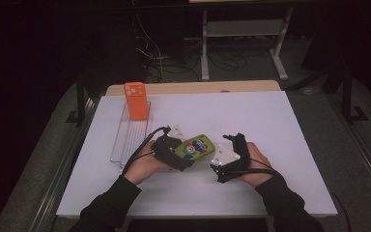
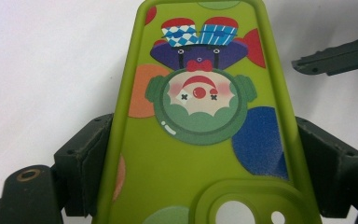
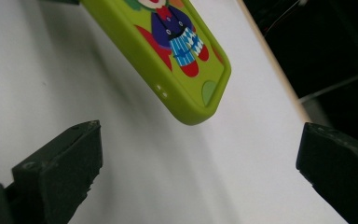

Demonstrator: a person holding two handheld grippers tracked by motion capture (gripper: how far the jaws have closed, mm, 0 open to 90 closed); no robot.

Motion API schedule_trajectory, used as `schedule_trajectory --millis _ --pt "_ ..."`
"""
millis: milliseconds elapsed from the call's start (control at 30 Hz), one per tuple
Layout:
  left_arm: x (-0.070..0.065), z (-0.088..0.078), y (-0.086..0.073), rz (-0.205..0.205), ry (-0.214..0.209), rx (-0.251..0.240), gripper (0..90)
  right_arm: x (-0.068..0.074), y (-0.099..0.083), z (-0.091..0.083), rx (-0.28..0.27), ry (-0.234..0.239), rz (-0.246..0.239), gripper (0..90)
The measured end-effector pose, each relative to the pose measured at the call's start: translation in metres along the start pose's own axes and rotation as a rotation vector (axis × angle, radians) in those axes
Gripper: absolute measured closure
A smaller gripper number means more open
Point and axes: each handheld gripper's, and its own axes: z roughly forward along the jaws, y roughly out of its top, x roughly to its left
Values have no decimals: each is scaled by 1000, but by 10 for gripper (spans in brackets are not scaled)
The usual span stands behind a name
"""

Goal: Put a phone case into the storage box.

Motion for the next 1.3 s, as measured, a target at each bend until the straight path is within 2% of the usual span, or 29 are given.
schedule_trajectory --millis 33,67,200,233,267,333,367,400,567,633,667,700,767,800,833,900,933,967,1067,1100,1167,1300 --pt "0 0 0 3 1 4 150 3 1 0 -3 -21 -29 0" --pt "1 0 0 3 1 5 150 1 1 0 10 -42 -115 0" --pt "0 -1 0 -10 -2 3 150 8 4 1 -2 -84 -193 0" --pt "0 0 0 -10 -1 3 150 8 4 2 -3 -93 -233 0" --pt "0 0 -1 -12 -1 0 150 12 4 2 -1 -111 -221 0" --pt "2 -2 0 19 -1 27 150 14 4 2 6 -121 -267 0" --pt "1 -1 0 -5 -3 8 150 16 5 3 0 -127 -256 0" --pt "1 -1 0 -5 -3 7 150 16 5 3 5 -143 -296 0" --pt "2 -3 0 -4 -19 11 150 23 6 4 -4 -197 -342 0" --pt "-1 -1 1 -42 -32 -19 150 25 7 5 -6 -187 -352 3" --pt "-1 -2 1 -25 -35 -10 150 26 8 6 -8 -192 -356 9" --pt "0 -4 2 -1 -36 12 150 27 8 6 -5 -198 -381 34" --pt "-3 -3 3 -11 -43 -5 150 29 9 7 -22 -203 -383 58" --pt "-2 -3 3 4 -45 5 150 30 10 7 -30 -210 -388 73" --pt "-4 -3 4 -5 -48 -6 150 30 11 7 -31 -213 -394 87" --pt "-5 -3 4 12 -52 7 150 32 12 7 -35 -232 -391 128" --pt "-6 -3 4 7 -52 7 150 33 12 7 -35 -236 -392 133" --pt "-7 -2 4 5 -52 4 150 33 13 7 -38 -252 -398 153" --pt "-8 -2 4 1 -53 -1 150 36 14 6 -37 -261 -404 236" --pt "-7 -2 5 15 -53 9 150 37 15 5 -34 -259 -419 265" --pt "-7 -2 5 16 -55 8 150 40 15 5 -39 -272 -427 315" --pt "-7 -2 5 18 -53 10 150 43 16 5 -49 -283 -449 465"
